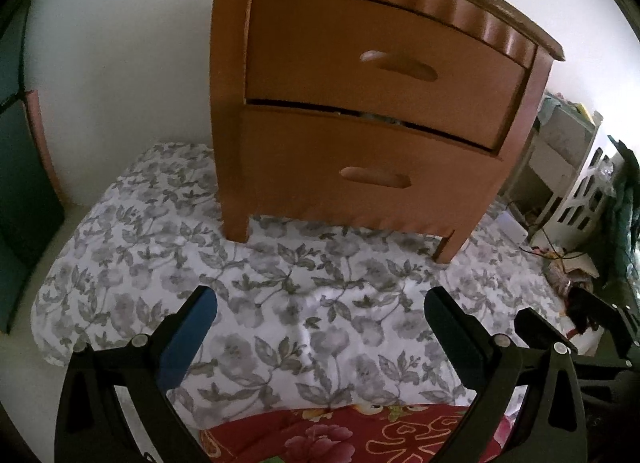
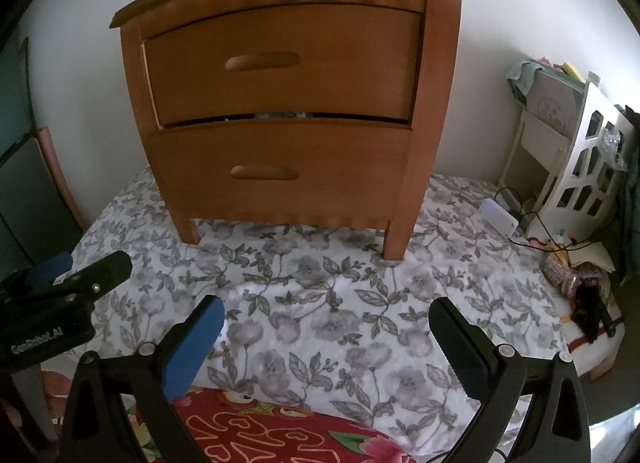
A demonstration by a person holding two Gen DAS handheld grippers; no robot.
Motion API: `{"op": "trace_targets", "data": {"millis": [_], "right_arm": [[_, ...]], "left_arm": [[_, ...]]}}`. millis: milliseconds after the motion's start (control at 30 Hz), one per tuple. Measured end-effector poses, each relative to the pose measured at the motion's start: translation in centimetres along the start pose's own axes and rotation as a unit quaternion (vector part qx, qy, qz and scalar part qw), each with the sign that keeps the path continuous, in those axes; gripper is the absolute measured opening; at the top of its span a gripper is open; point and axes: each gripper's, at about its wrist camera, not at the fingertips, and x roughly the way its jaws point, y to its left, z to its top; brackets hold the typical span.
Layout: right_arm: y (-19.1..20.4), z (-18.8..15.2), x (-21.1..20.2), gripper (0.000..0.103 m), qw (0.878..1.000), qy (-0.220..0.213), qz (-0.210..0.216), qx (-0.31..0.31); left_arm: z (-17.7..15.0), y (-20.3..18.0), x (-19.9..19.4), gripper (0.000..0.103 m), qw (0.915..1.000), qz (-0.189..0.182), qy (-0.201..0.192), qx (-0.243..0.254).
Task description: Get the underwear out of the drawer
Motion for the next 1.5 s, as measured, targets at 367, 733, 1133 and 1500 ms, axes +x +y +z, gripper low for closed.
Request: {"op": "trace_targets", "data": {"millis": [367,733,1133,1500], "right_arm": [[-0.1,0.0,-0.2,0.103,1.000,-0.001,0.002,0.001],[-0.1,-0.1,-0.4,0.103,1.000,0.001,0.005,0.004],[-2.0,-0.1,2.1,0.103,0.999,0.025,0.007,0.020],[-5.4,-0.5,5.0,0.103,0.997,0.054,-0.010,0.052]], "left_arm": [[-0.1,-0.3,-0.4,0.103,1.0000,-0.003,0.003,0.005],[-0.1,-0.8,0.0,0.103,0.9993,0.008,0.024,0.027],[2.7,-1.0,4.0,0.103,0.9961,0.035,0.061,0.053],[11.7,-4.8,9.2,0.103,0.9795,0.078,0.042,0.181]]}}
